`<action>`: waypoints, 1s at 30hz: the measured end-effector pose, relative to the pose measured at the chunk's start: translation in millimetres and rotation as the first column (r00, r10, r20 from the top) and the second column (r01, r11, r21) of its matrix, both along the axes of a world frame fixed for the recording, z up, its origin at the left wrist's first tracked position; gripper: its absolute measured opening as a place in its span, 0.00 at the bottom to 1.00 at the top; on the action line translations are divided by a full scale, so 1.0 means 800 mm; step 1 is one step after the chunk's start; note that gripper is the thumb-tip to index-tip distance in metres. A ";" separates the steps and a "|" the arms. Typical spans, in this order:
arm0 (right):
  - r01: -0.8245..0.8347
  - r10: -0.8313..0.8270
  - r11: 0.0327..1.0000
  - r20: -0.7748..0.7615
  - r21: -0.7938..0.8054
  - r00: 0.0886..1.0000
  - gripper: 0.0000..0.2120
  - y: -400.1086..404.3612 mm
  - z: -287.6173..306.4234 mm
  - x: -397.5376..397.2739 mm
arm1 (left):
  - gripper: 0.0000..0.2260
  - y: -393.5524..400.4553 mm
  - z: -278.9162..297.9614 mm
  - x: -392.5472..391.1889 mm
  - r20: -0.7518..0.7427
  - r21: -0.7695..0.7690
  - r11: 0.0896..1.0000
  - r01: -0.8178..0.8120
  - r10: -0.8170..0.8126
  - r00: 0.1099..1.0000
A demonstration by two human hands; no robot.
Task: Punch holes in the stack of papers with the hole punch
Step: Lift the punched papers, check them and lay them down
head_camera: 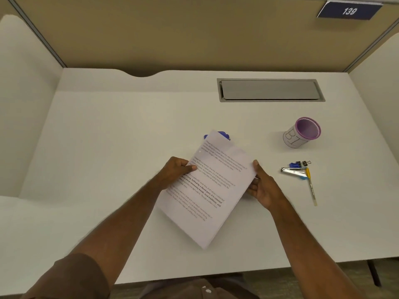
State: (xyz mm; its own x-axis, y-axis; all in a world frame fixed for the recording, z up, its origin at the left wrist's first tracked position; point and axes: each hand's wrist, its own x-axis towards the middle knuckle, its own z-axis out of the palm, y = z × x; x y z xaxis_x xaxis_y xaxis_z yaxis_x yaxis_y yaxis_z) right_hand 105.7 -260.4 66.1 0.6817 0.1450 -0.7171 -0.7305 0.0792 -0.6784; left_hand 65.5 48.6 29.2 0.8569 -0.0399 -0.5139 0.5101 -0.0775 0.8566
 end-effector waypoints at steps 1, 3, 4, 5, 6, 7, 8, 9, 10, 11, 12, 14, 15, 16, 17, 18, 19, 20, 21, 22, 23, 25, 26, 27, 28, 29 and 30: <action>0.026 -0.027 0.999 0.015 0.023 1.000 0.27 0.005 0.000 -0.004 | 0.12 -0.002 -0.002 -0.005 0.005 -0.019 0.999 -0.050 0.050 0.999; 0.060 -0.063 0.997 0.060 0.044 0.996 0.25 0.015 -0.002 -0.013 | 0.12 -0.009 -0.002 -0.014 0.010 -0.067 0.989 -0.133 0.134 0.991; 0.055 -0.059 0.997 0.086 0.049 0.995 0.25 0.020 -0.003 -0.018 | 0.13 -0.013 -0.002 -0.018 0.012 -0.081 0.982 -0.172 0.173 0.985; 0.042 -0.048 0.997 0.107 0.057 0.993 0.25 0.025 -0.004 -0.023 | 0.14 -0.017 0.000 -0.021 0.012 -0.087 0.974 -0.208 0.210 0.978; 0.029 -0.037 0.997 0.120 0.072 0.992 0.25 0.029 -0.005 -0.028 | 0.15 -0.021 0.002 -0.024 0.014 -0.091 0.966 -0.242 0.244 0.970; 0.019 -0.031 0.995 0.125 0.094 0.992 0.25 0.034 -0.006 -0.032 | 0.15 -0.025 0.003 -0.027 0.017 -0.095 0.958 -0.272 0.275 0.961; 0.008 -0.024 0.993 0.130 0.118 0.991 0.23 0.039 -0.007 -0.035 | 0.15 -0.029 0.005 -0.030 0.019 -0.098 0.949 -0.300 0.303 0.953; -0.004 -0.016 0.991 0.144 0.136 0.990 0.20 0.043 -0.008 -0.038 | 0.14 -0.032 0.007 -0.032 0.019 -0.099 0.940 -0.326 0.330 0.944; -0.015 -0.009 0.990 0.163 0.144 0.987 0.17 0.047 -0.009 -0.040 | 0.14 -0.035 0.009 -0.034 0.018 -0.094 0.932 -0.349 0.352 0.936; -0.017 -0.009 0.990 0.182 0.143 0.983 0.14 0.051 -0.010 -0.041 | 0.15 -0.038 0.010 -0.036 0.021 -0.085 0.927 -0.366 0.369 0.929; -0.011 -0.016 0.991 0.195 0.136 0.981 0.11 0.053 -0.012 -0.042 | 0.17 -0.041 0.012 -0.038 0.030 -0.073 0.923 -0.379 0.381 0.924; 0.006 -0.029 0.994 0.208 0.112 0.978 0.08 0.056 -0.011 -0.040 | 0.21 -0.045 0.015 -0.040 0.052 -0.032 0.918 -0.395 0.396 0.917; 0.005 -0.025 0.996 0.221 0.092 0.975 0.06 0.057 -0.009 -0.039 | 0.20 -0.047 0.017 -0.041 0.065 -0.011 0.914 -0.405 0.405 0.912; -0.001 -0.015 0.998 0.241 0.064 0.971 0.05 0.057 -0.007 -0.036 | 0.18 -0.049 0.019 -0.041 0.083 0.009 0.910 -0.414 0.412 0.907; -0.008 -0.001 0.999 0.263 0.036 0.965 0.05 0.057 -0.004 -0.033 | 0.15 -0.049 0.021 -0.042 0.103 0.024 0.907 -0.421 0.416 0.903; -0.018 0.012 1.000 0.285 0.016 0.958 0.05 0.057 -0.002 -0.029 | 0.11 -0.048 0.023 -0.043 0.119 0.022 0.908 -0.419 0.414 0.902; -0.029 0.026 1.000 0.306 0.006 0.952 0.05 0.056 0.000 -0.026 | 0.08 -0.047 0.026 -0.043 0.128 -0.009 0.913 -0.407 0.405 0.906; -0.045 0.042 0.999 0.324 0.001 0.945 0.05 0.055 0.003 -0.022 | 0.06 -0.045 0.031 -0.043 0.129 -0.057 0.921 -0.386 0.390 0.912; -0.063 0.060 0.998 0.339 -0.002 0.939 0.05 0.054 0.007 -0.018 | 0.06 -0.044 0.035 -0.043 0.122 -0.108 0.925 -0.365 0.376 0.918; -0.083 0.081 0.997 0.352 -0.011 0.933 0.07 0.052 0.010 -0.015 | 0.07 -0.043 0.039 -0.042 0.112 -0.150 0.925 -0.349 0.367 0.924; -0.100 0.103 0.995 0.362 -0.027 0.926 0.09 0.051 0.014 -0.012 | 0.08 -0.043 0.043 -0.040 0.108 -0.173 0.925 -0.340 0.360 0.927; -0.124 0.138 0.990 0.391 -0.060 0.910 0.10 0.050 0.022 -0.009 | 0.11 -0.048 0.052 -0.035 0.127 -0.166 0.925 -0.343 0.365 0.922; -0.130 0.148 0.989 0.415 -0.072 0.898 0.11 0.051 0.026 -0.008 | 0.12 -0.051 0.056 -0.033 0.145 -0.141 0.921 -0.362 0.381 0.913; -0.132 0.155 0.988 0.447 -0.081 0.881 0.11 0.052 0.031 -0.008 | 0.11 -0.055 0.059 -0.031 0.171 -0.105 0.914 -0.392 0.405 0.898; -0.132 0.159 0.987 0.486 -0.090 0.859 0.11 0.052 0.036 -0.007 | 0.10 -0.059 0.064 -0.029 0.206 -0.068 0.902 -0.426 0.430 0.879; -0.127 0.159 0.987 0.524 -0.098 0.837 0.11 0.053 0.041 -0.006 | 0.08 -0.063 0.068 -0.027 0.245 -0.044 0.887 -0.460 0.456 0.856; -0.118 0.156 0.987 0.558 -0.105 0.815 0.10 0.054 0.046 -0.005 | 0.07 -0.067 0.072 -0.026 0.285 -0.035 0.870 -0.491 0.479 0.830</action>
